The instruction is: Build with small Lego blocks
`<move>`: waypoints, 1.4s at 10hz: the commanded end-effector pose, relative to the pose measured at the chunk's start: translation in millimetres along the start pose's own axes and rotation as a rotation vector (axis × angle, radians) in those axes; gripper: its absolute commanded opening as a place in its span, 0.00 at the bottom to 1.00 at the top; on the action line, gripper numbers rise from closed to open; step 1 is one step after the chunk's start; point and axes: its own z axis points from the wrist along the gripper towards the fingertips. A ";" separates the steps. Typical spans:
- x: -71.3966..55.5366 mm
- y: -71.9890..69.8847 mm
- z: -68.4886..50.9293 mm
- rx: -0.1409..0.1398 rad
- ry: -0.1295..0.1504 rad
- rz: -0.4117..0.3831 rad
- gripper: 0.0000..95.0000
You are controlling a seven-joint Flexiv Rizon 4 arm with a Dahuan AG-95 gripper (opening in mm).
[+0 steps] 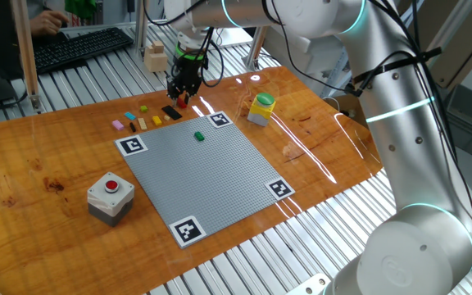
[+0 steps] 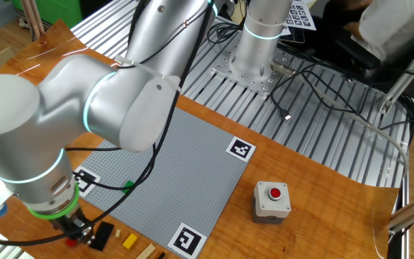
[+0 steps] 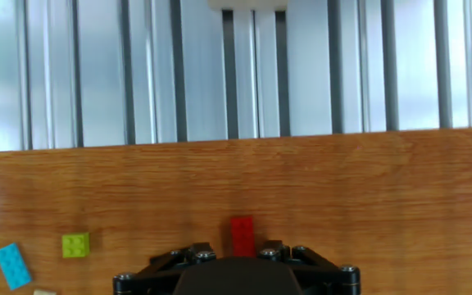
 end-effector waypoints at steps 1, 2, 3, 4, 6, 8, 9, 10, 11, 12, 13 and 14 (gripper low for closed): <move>-1.6 0.1 0.4 -0.001 0.004 -0.022 0.00; -1.8 0.0 0.2 0.000 0.005 -0.027 0.00; -1.9 -0.1 0.2 0.000 0.005 -0.027 0.00; -2.1 -0.2 -0.3 -0.002 0.009 -0.028 0.00; -2.3 -0.2 -1.4 -0.003 0.019 -0.038 0.00; 1.1 1.4 -6.2 -0.004 0.028 -0.031 0.00; 7.3 4.3 -10.6 -0.005 0.031 -0.023 0.00; 15.7 7.8 -15.4 -0.004 0.038 -0.016 0.00; 26.2 11.8 -19.6 -0.003 0.044 -0.008 0.00; 37.8 15.5 -24.2 -0.002 0.049 -0.002 0.00; 55.4 20.7 -29.2 -0.001 0.056 0.008 0.00; 68.6 25.5 -31.4 -0.001 0.056 0.018 0.00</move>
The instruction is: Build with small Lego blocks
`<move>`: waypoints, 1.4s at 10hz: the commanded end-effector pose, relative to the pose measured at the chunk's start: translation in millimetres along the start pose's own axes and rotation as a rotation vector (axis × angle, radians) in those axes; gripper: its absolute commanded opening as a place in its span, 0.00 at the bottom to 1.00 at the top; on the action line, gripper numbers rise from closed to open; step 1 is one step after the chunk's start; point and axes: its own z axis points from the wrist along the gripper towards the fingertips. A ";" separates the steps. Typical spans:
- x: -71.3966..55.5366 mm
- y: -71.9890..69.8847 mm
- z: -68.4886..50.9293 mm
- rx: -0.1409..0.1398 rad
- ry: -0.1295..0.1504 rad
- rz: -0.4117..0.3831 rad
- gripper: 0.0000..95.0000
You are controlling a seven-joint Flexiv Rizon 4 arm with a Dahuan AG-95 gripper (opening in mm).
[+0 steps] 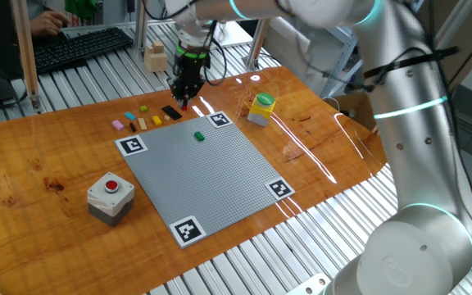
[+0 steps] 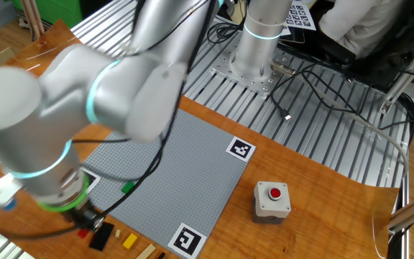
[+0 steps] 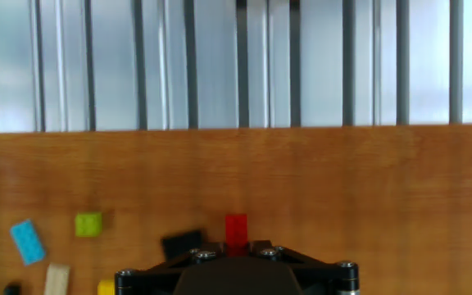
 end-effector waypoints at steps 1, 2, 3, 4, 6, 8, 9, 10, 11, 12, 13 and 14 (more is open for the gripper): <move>24.5 10.2 -1.9 -0.002 0.004 0.019 0.00; 31.9 13.1 -1.7 -0.003 0.005 0.026 0.00; 44.9 17.2 -0.6 -0.003 0.004 0.032 0.00; 60.1 21.8 1.3 -0.004 0.004 0.041 0.00; 77.8 24.0 4.9 -0.007 0.004 0.040 0.00; 93.2 23.2 9.5 -0.016 0.002 0.040 0.00; 95.6 22.9 10.9 -0.020 0.000 0.039 0.00; 96.6 22.9 12.0 -0.022 0.000 0.037 0.00; 96.7 23.0 12.4 -0.024 -0.002 0.037 0.00; 96.8 23.0 13.5 -0.023 -0.005 0.035 0.00; 96.7 23.1 14.5 -0.023 -0.007 0.035 0.00; 96.7 23.2 15.1 -0.023 -0.008 0.034 0.00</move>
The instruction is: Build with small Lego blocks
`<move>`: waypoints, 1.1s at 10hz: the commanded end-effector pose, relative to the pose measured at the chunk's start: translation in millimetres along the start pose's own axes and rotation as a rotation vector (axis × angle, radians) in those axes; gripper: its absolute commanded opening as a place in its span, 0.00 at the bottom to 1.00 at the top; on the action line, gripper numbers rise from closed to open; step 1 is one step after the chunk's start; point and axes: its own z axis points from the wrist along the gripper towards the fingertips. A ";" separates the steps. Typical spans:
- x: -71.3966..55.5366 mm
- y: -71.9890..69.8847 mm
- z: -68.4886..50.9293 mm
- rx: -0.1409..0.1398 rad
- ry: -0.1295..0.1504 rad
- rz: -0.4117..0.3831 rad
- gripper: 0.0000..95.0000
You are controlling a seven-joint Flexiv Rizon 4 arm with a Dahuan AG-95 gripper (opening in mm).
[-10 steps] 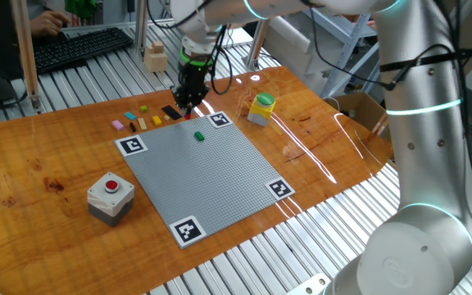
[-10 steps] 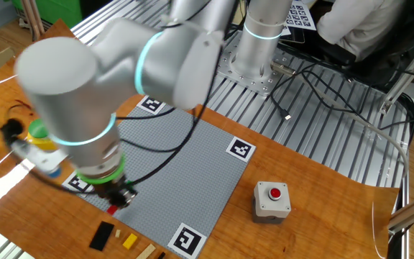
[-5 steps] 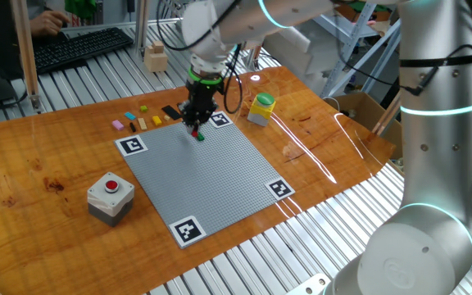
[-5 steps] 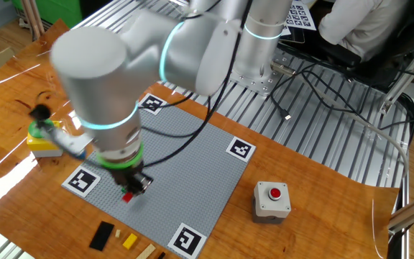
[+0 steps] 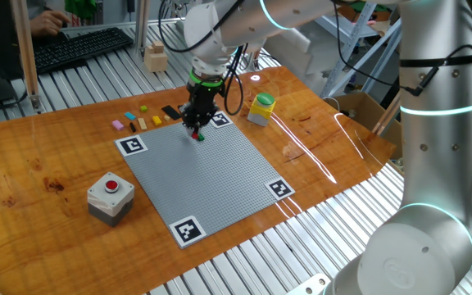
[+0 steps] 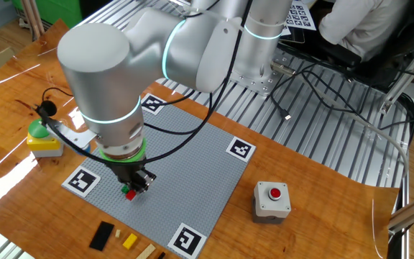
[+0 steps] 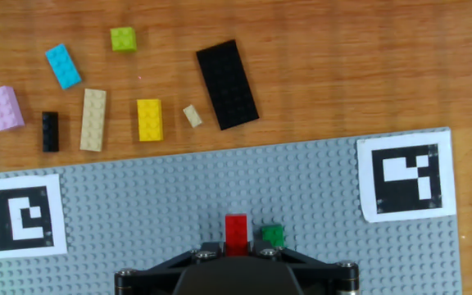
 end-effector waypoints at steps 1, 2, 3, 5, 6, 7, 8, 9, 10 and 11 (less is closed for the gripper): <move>2.1 -0.2 0.3 0.002 -0.003 -0.003 0.00; 3.3 -0.4 2.3 0.002 -0.005 -0.004 0.00; 4.1 -0.5 3.1 0.002 -0.007 -0.005 0.00; 6.5 -1.0 5.9 0.001 -0.007 -0.007 0.00; 6.9 -1.1 6.5 0.002 -0.010 -0.009 0.00; 8.1 -1.4 8.2 0.002 -0.013 -0.010 0.00; 8.4 -1.4 9.0 0.003 -0.012 -0.013 0.00; 8.5 -1.4 9.4 0.003 -0.012 -0.014 0.00; 8.5 -1.4 9.7 0.003 -0.013 -0.013 0.00; 8.5 -1.4 9.9 0.003 -0.013 -0.014 0.00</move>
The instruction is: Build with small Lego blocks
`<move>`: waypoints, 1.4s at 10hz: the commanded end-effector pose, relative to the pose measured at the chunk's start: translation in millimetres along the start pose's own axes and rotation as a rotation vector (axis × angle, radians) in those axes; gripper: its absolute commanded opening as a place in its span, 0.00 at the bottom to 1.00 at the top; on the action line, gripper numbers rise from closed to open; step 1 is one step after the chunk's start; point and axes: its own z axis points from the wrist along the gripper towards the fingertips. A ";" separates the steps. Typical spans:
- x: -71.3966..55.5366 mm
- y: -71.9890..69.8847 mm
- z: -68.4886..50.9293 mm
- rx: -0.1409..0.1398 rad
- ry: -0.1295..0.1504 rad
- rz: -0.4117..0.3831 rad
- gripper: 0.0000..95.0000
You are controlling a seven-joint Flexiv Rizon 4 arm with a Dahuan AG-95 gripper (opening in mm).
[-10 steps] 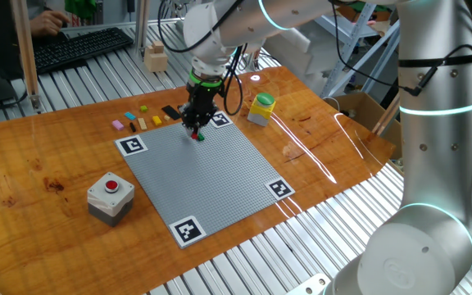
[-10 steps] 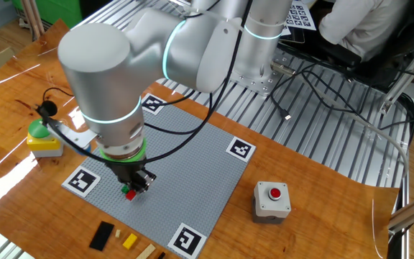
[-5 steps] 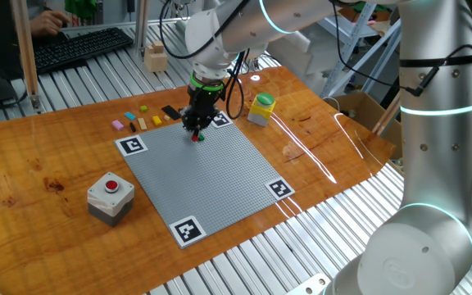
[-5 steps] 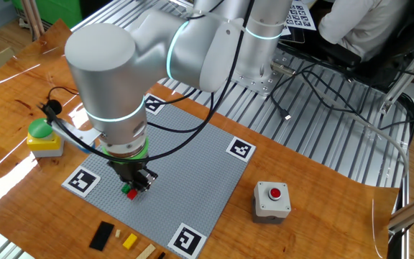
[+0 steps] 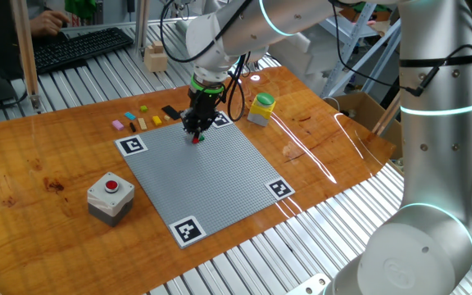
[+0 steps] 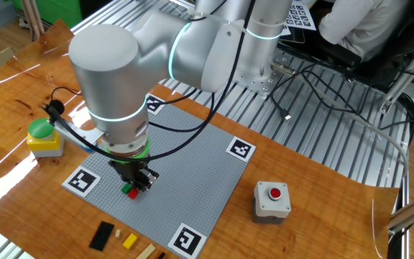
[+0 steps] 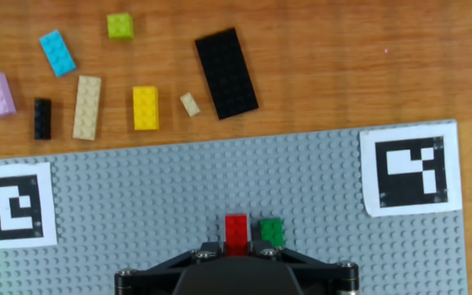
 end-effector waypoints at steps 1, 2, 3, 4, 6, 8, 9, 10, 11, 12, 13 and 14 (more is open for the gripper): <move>-0.9 -0.1 1.2 0.001 -0.002 0.000 0.00; -0.9 -0.1 1.7 0.002 -0.004 -0.001 0.00; -0.9 -0.1 2.0 0.004 -0.005 -0.001 0.00; -0.9 -0.1 2.9 0.006 -0.007 -0.001 0.00; -0.7 -0.1 3.9 0.008 -0.007 0.013 0.20; -0.7 -0.1 3.9 0.012 -0.005 0.015 0.20; -0.7 -0.1 3.9 0.012 -0.004 0.016 0.40; -0.7 -0.1 3.9 0.012 -0.004 0.020 0.40; -0.5 0.5 3.8 0.011 -0.004 0.022 0.40; -0.1 1.7 3.5 0.011 -0.003 0.025 0.40; 0.5 3.3 3.1 0.009 -0.003 0.031 0.20; 1.0 4.8 2.7 0.010 -0.003 0.034 0.20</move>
